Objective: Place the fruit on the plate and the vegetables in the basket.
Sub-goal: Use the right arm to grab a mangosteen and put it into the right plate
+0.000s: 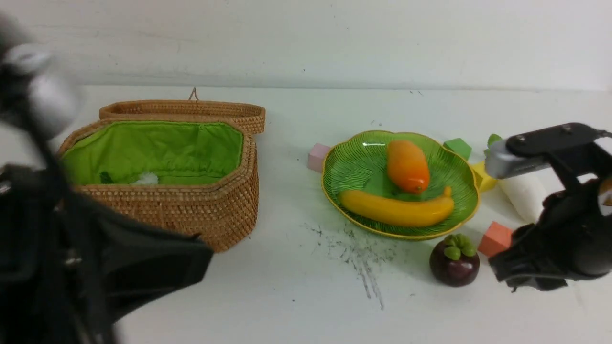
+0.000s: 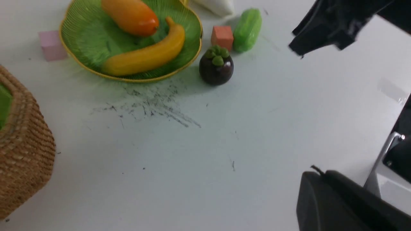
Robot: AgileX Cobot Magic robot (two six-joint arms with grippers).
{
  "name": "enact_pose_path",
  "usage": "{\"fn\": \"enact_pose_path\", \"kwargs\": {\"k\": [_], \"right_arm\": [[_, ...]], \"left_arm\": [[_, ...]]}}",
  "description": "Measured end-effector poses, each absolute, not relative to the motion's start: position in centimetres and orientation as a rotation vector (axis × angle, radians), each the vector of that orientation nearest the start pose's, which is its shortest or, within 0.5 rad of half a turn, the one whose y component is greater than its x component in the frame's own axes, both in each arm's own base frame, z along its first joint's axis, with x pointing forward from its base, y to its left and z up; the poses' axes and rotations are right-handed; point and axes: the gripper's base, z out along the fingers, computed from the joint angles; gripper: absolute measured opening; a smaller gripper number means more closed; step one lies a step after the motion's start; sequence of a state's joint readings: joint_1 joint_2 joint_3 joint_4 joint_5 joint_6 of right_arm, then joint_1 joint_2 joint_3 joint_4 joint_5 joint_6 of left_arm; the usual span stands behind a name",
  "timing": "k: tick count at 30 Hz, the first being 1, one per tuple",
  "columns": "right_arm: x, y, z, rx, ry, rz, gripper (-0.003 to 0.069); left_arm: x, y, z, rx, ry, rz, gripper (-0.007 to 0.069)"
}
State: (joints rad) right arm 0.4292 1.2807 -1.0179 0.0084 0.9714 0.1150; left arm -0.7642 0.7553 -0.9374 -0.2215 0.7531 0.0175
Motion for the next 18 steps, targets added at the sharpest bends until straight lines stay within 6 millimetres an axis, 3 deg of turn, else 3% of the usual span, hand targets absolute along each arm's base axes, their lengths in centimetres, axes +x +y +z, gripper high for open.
{"fn": "enact_pose_path", "kwargs": {"k": [5, 12, 15, 18], "right_arm": [[25.9, 9.2, 27.3, -0.237, 2.717, 0.221, 0.0297], [29.6, 9.9, 24.0, -0.21, 2.635, 0.266, 0.0512], [30.8, 10.2, 22.5, -0.206, 2.626, 0.258, 0.0601], [31.6, 10.4, 20.9, -0.207, 2.637, 0.247, 0.0642]], "left_arm": [[6.5, -8.1, 38.0, 0.694, 1.894, -0.74, -0.0013], [3.5, -5.1, 36.9, 0.653, 1.781, -0.777, -0.0013], [3.0, -4.6, 36.1, 0.636, 1.75, -0.789, -0.0013], [3.0, -4.7, 35.6, 0.616, 1.737, -0.821, -0.0013]]}}
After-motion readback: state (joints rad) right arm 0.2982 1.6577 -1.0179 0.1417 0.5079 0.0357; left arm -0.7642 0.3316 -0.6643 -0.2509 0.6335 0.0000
